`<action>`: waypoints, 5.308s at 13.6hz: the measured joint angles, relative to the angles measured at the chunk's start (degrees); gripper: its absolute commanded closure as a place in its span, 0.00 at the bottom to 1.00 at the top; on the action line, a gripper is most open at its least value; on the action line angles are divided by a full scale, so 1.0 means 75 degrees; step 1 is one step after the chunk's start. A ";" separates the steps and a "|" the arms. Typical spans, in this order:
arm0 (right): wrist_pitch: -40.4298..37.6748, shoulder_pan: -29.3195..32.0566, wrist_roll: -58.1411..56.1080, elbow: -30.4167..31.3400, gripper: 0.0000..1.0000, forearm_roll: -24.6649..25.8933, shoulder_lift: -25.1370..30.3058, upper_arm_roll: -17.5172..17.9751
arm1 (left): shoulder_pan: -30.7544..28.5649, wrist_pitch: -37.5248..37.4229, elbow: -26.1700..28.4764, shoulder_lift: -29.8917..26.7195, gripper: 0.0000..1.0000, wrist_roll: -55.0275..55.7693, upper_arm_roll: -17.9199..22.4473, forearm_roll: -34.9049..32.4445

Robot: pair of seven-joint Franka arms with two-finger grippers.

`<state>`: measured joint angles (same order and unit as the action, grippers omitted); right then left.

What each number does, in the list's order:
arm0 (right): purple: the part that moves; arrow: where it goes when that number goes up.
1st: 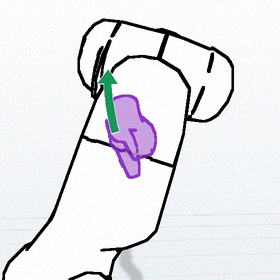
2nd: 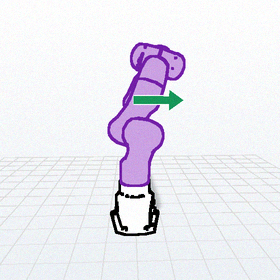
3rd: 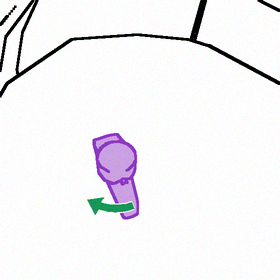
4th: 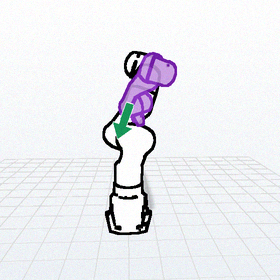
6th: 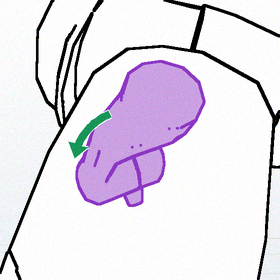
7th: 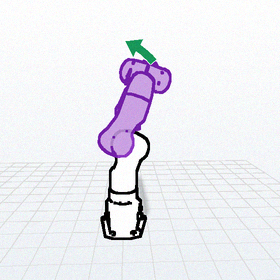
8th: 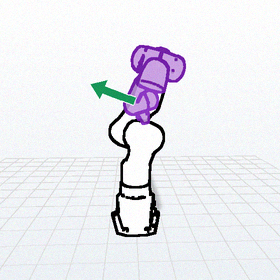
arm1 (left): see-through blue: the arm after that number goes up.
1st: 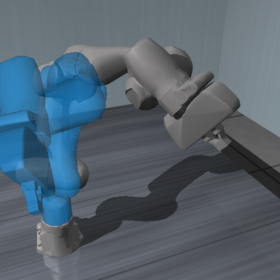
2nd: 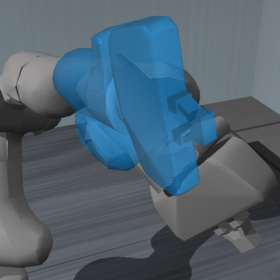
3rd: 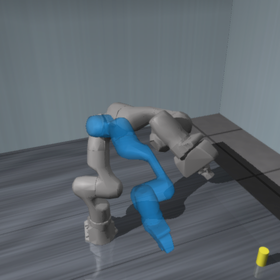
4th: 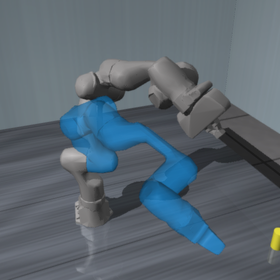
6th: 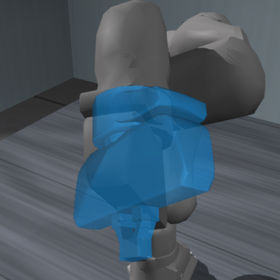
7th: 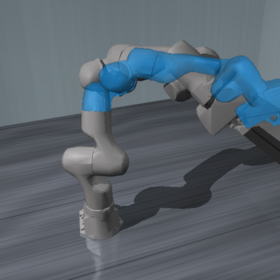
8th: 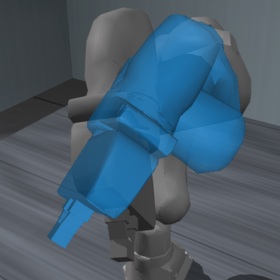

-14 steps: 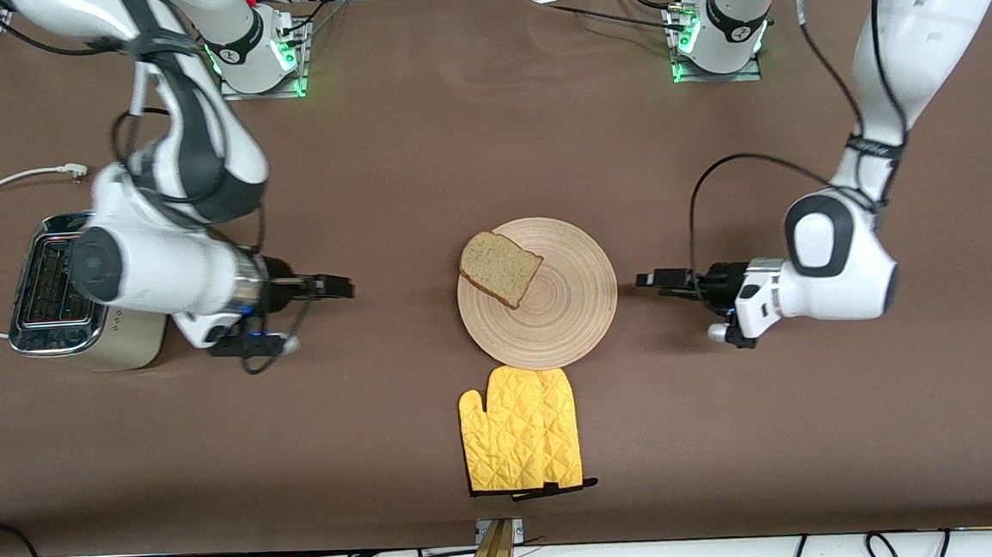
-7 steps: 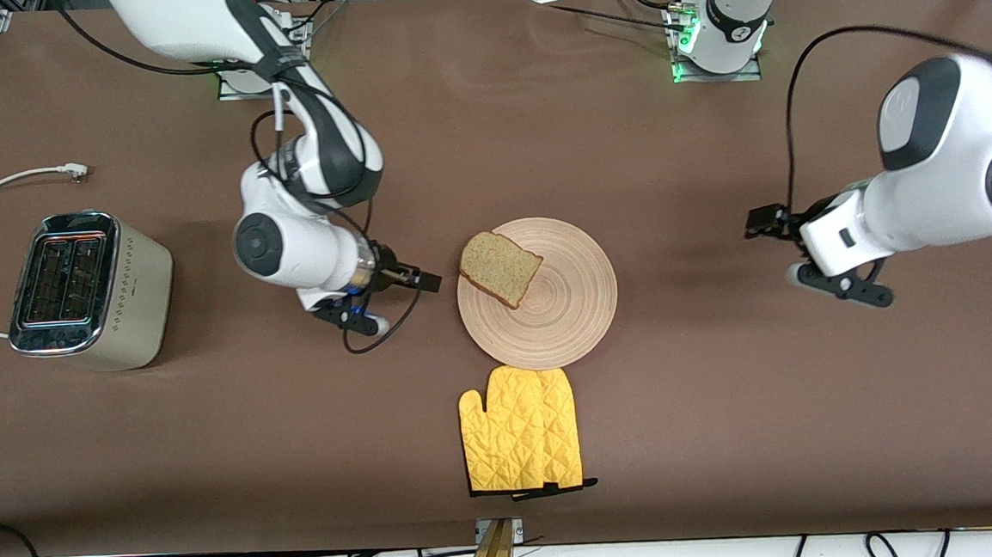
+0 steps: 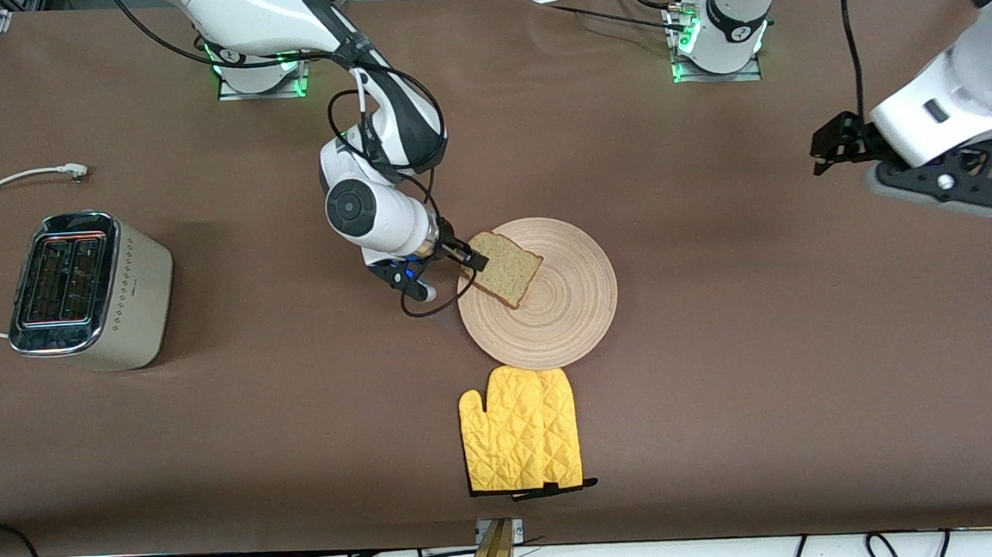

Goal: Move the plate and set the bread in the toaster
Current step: 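Withdraw the left gripper while the right gripper reaches toward the bread, then grasp the bread slice on the plate with the right gripper, then lift the bread with the right gripper and carry it to the toaster, then align the held bread over a toaster slot with the right gripper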

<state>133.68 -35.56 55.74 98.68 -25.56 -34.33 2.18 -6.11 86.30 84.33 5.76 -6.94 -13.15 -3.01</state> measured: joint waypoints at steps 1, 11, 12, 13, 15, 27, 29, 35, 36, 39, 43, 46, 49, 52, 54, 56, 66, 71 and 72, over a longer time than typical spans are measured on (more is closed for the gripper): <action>0.0157 -0.0037 0.0050 0.0121 0.01 0.0000 -0.0034 -0.0001 | 0.0363 0.0212 0.0333 -0.0257 0.00 -0.0007 0.0686 0.0077; 0.0347 -0.0286 0.0438 0.0216 0.81 -0.0018 -0.0219 -0.0001 | 0.0634 0.0653 0.1293 -0.0795 0.00 0.0264 0.1147 0.0193; 0.0356 -0.0297 0.0452 0.0206 0.85 -0.0022 -0.0219 -0.0001 | 0.0634 0.0671 0.1286 -0.0795 0.00 0.0264 0.1147 0.0193; 0.0358 -0.0300 0.0454 0.0201 0.95 -0.0022 -0.0219 -0.0001 | 0.0635 0.0684 0.1280 -0.0795 0.00 0.0265 0.1148 0.0193; 0.0365 -0.0300 0.0457 0.0173 1.00 -0.0023 -0.0219 -0.0002 | 0.0633 0.0704 0.1270 -0.0795 0.00 0.0271 0.1160 0.0193; -0.2862 -0.0241 0.0298 -0.1893 1.00 0.0345 -0.0063 -0.0920 | 0.0632 0.0706 0.1268 -0.0795 0.00 0.0277 0.1162 0.0193; -0.4266 -0.0099 -0.0259 -0.2754 1.00 0.0602 -0.0028 -0.1336 | 0.0632 0.0706 0.1267 -0.0795 0.00 0.0277 0.1162 0.0193; -0.7345 0.1214 -0.4590 -0.4253 1.00 0.1115 0.0106 -0.2777 | 0.0630 0.0706 0.1266 -0.0795 0.00 0.0278 0.1165 0.0193; -0.7633 0.1300 -0.5332 -0.4303 1.00 0.1308 0.0137 -0.3103 | 0.0630 0.0706 0.1266 -0.0795 0.00 0.0278 0.1164 0.0193; -0.8155 0.1321 -0.7105 -0.4357 1.00 0.2070 0.0233 -0.4032 | 0.0630 0.0706 0.1266 -0.0795 0.00 0.0278 0.1165 0.0193; -0.8316 0.1303 -0.8992 -0.4361 1.00 0.3390 0.0272 -0.5047 | 0.0630 0.0706 0.1265 -0.0795 0.00 0.0278 0.1165 0.0193; -0.8130 0.1428 -0.9822 -0.4350 1.00 0.4017 0.0254 -0.5672 | 0.0630 0.0706 0.1265 -0.0795 0.00 0.0278 0.1165 0.0193; -0.7438 0.1577 -0.9923 -0.4145 1.00 0.4465 0.0136 -0.5705 | 0.0630 0.0706 0.1265 -0.0795 0.00 0.0278 0.1165 0.0193; -0.6792 0.1606 -0.9923 -0.3840 1.00 0.4491 -0.0133 -0.5704 | 0.0630 0.0706 0.1264 -0.0795 0.00 0.0278 0.1165 0.0193; -0.6539 0.1623 -0.9922 -0.3793 1.00 0.4532 -0.0330 -0.5707 | 0.0630 0.0706 0.1265 -0.0795 0.00 0.0278 0.1165 0.0193; -0.6409 0.1701 -0.9923 -0.3792 1.00 0.4590 -0.0384 -0.5718 | 0.0630 0.0706 0.1265 -0.0795 0.00 0.0278 0.1165 0.0193; -0.6423 0.2118 -0.9884 -0.3519 1.00 0.4591 -0.0400 -0.5729 | 0.0631 0.0706 0.1265 -0.0795 0.00 0.0278 0.1165 0.0193; -0.6425 0.1950 -0.9227 -0.3463 1.00 0.4620 -0.0554 -0.5722 | 0.0634 0.0706 0.1265 -0.0795 0.00 0.0278 0.1163 0.0193; -0.6428 0.1844 -0.9088 -0.3463 1.00 0.4650 -0.0556 -0.5723 | 0.0634 0.0706 0.1265 -0.0795 0.00 0.0278 0.1163 0.0193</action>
<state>85.47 -21.73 -12.42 72.70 9.31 -38.49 -40.74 -1.36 91.60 93.81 -0.20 -4.86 -4.43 -1.56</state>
